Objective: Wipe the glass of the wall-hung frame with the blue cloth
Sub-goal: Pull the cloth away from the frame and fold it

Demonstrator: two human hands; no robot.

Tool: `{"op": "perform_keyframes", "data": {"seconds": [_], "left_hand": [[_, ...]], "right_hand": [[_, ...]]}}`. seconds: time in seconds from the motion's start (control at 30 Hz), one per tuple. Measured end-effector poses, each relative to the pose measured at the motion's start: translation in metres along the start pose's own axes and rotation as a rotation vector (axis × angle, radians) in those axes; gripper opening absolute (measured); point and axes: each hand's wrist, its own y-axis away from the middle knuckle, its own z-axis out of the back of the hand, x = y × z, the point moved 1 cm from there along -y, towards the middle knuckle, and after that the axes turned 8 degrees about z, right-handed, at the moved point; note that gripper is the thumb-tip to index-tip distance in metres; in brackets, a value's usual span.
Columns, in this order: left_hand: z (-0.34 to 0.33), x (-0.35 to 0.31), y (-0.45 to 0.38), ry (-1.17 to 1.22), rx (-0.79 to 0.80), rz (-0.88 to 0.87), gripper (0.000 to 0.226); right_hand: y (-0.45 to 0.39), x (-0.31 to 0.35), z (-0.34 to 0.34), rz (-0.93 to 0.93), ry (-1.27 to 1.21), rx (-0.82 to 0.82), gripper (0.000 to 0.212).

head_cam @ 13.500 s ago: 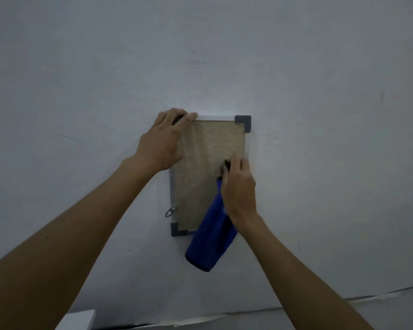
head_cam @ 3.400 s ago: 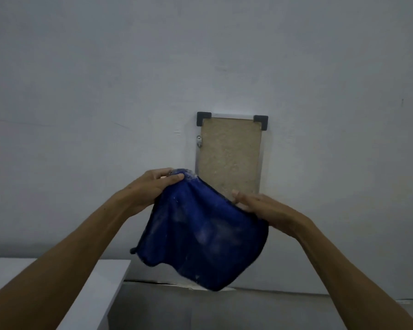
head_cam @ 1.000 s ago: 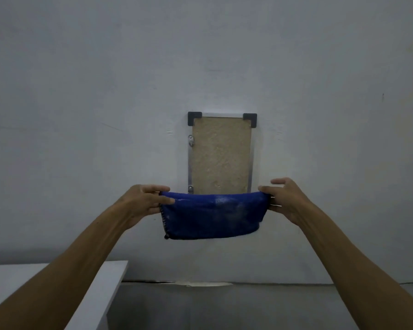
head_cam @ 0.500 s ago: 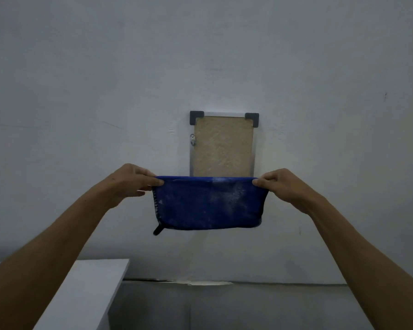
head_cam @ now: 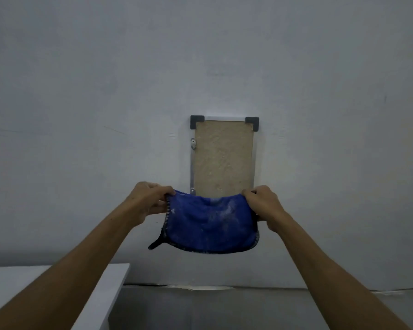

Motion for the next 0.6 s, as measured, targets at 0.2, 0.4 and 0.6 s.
{"op": "perform_keyframes", "data": {"seconds": [0.2, 0.4, 0.6], "left_hand": [[-0.046, -0.015, 0.019, 0.004, 0.183, -0.012, 0.019], [-0.051, -0.029, 0.026, 0.028, 0.451, -0.113, 0.021], [-0.016, -0.011, 0.007, -0.202, 0.090, -0.236, 0.023]], "right_hand": [[0.016, 0.037, -0.038, 0.046, -0.105, 0.126, 0.037], [0.027, 0.056, -0.041, 0.060, -0.352, 0.350, 0.039], [0.025, 0.049, -0.031, 0.044, -0.530, 0.392, 0.024]]}}
